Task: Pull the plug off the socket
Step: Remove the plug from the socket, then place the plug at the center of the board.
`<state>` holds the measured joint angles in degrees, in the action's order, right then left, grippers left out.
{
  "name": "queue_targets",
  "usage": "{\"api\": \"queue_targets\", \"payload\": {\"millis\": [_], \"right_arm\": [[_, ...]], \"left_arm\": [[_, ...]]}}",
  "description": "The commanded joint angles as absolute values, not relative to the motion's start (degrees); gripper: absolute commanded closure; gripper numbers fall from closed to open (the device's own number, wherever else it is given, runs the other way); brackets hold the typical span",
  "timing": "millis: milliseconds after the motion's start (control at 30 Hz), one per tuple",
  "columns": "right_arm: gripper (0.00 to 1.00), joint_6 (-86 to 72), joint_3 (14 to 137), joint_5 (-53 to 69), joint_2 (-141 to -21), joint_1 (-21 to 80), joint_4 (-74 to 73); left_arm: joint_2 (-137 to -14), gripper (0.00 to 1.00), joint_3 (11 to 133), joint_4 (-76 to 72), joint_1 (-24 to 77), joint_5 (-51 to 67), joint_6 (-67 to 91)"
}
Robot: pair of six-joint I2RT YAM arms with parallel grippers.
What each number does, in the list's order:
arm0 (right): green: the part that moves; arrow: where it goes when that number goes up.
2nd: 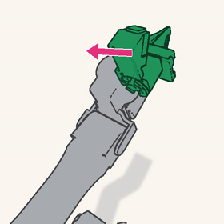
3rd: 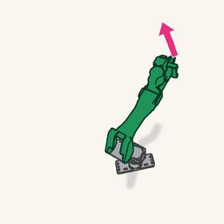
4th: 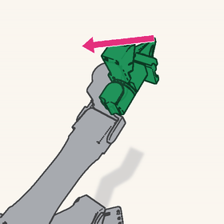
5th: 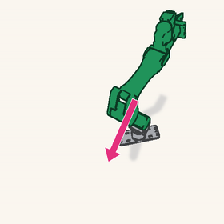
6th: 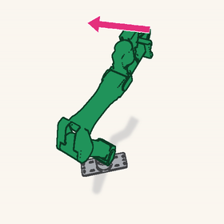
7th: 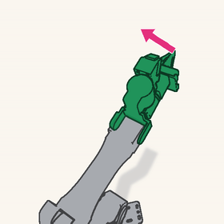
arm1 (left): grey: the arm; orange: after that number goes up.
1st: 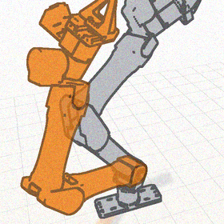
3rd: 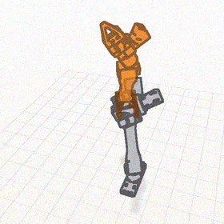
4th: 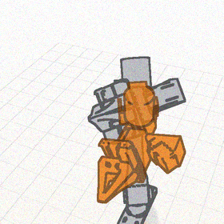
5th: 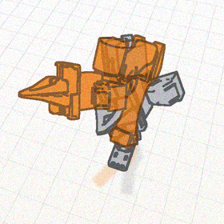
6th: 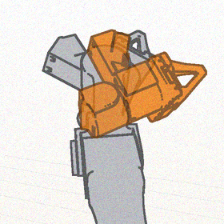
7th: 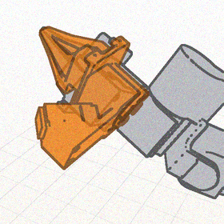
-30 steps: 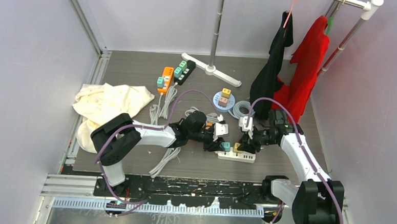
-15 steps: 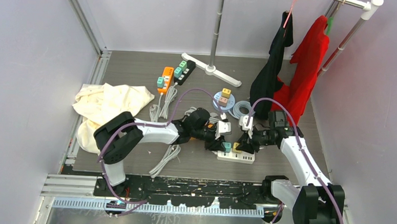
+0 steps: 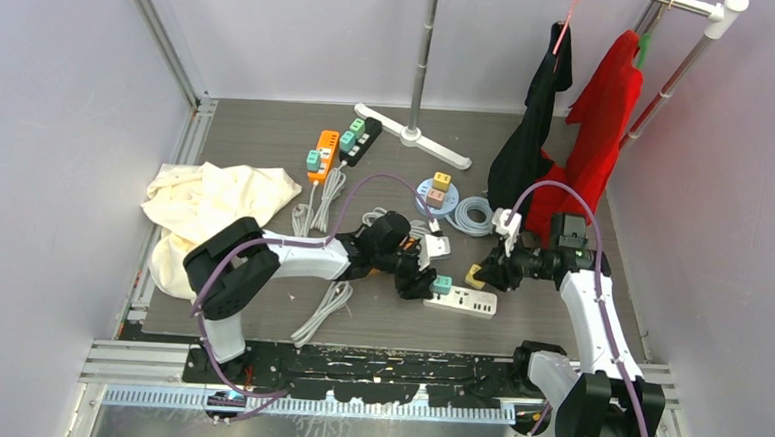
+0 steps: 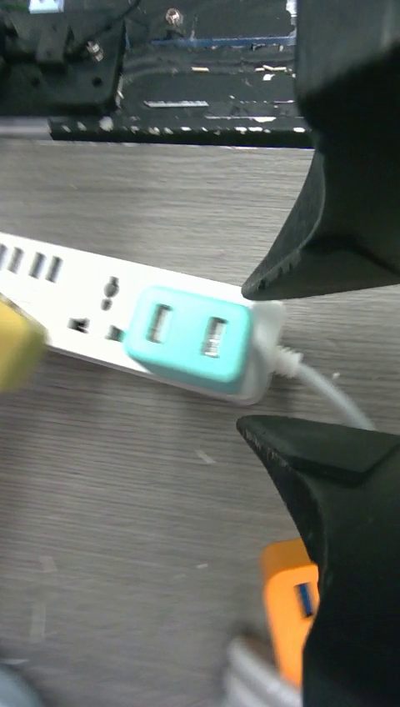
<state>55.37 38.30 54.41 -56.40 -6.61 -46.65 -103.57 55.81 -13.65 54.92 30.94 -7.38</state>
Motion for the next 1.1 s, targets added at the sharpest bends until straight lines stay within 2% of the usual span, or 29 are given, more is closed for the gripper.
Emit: {"api": "queue_targets", "payload": {"millis": [0, 167, 433, 500, 600, 667, 833, 933, 1067], "right_arm": [[0.99, 43.49, 38.95, 57.59, -55.32, -7.69, -43.87], [0.99, 32.93, 38.47, 60.81, -56.21, -7.74, -39.22], [0.99, 12.91, 37.80, 66.30, -56.83, -7.78, -28.73], [0.99, 7.36, 37.78, 66.65, -57.03, -7.74, -25.22], [0.99, -4.48, 37.41, 68.31, -57.74, -7.74, -15.88], [0.99, -13.05, 36.70, 69.21, -58.43, -7.73, -10.18], [0.99, -21.89, 36.06, 69.74, -59.30, -7.74, -6.49], [0.99, -26.25, 34.32, 69.63, -59.07, -7.78, -2.48], [0.99, -28.78, 33.88, 69.73, -59.64, -7.78, -0.53]], "left_arm": [[-100.52, 0.42, 55.50, -8.66, 54.52, 25.97, -4.65], [-95.85, 0.34, 55.83, -9.30, 54.43, 25.40, -4.21], [-85.97, 0.33, 58.30, -4.93, 53.11, 23.08, 2.67], [-84.09, 0.33, 59.60, -3.76, 51.96, 22.59, 6.40], [-82.75, 0.19, 63.87, -0.13, 49.29, 23.44, 15.24], [-82.85, 0.14, 65.81, -0.60, 46.44, 27.11, 23.24], [-84.48, 0.13, 68.39, -4.57, 41.89, 32.86, 36.51], [-83.91, 0.13, 70.11, -1.83, 42.94, 30.40, 32.80], [-81.87, 0.14, 70.70, 3.09, 48.73, 22.43, 18.94]]}}
